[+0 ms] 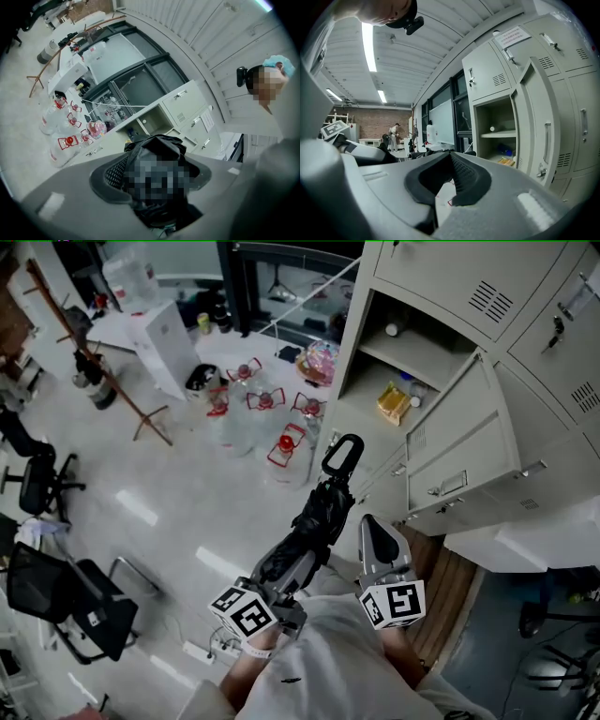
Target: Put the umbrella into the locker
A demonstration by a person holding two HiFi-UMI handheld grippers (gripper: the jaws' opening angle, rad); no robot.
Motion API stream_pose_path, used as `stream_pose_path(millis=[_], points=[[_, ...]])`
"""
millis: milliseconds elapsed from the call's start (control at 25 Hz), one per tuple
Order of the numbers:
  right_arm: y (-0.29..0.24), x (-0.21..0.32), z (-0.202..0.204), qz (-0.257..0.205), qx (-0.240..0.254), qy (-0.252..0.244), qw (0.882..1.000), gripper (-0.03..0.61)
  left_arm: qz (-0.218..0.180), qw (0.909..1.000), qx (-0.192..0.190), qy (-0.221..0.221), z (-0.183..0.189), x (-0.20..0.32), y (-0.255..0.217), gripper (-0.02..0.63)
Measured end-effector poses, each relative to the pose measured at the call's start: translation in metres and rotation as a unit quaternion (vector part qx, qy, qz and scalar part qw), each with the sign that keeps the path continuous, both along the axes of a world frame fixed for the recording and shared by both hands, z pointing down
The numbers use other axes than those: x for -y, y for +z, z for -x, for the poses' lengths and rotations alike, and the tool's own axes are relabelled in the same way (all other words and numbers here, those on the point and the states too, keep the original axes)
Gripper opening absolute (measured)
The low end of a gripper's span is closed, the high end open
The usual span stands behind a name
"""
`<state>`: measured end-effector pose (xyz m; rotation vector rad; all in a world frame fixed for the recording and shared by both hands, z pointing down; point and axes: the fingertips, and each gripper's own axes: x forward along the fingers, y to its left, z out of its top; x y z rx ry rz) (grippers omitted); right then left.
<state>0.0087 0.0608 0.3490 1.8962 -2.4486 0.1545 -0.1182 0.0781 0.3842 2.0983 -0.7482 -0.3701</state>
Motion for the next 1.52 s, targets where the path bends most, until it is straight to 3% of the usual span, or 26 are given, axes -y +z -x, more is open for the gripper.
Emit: stream_pose_path(millis=[560,840,1240,1520], points=[[-0.013,0.107,-0.051,-0.011,0.017,0.013,1.000,0.002,-0.004,0.9999,0.015,0.000,-0.049,0.112,-0.012,0.290],[0.002,0.152,-0.076,0.006,0.034,0.015,0.999,0.002,-0.011,0.9993,0.032,-0.011,-0.080,0.160,-0.017,0.290],[-0.003,0.176,-0.087,-0.012,0.043,0.006,0.999,0.002,-0.005,0.9984,0.052,-0.019,-0.100,0.194,-0.003,0.290],[-0.001,0.180,-0.088,-0.001,0.052,0.010,0.999,0.002,-0.017,0.9977,0.063,-0.020,-0.110,0.214,0.000,0.290]])
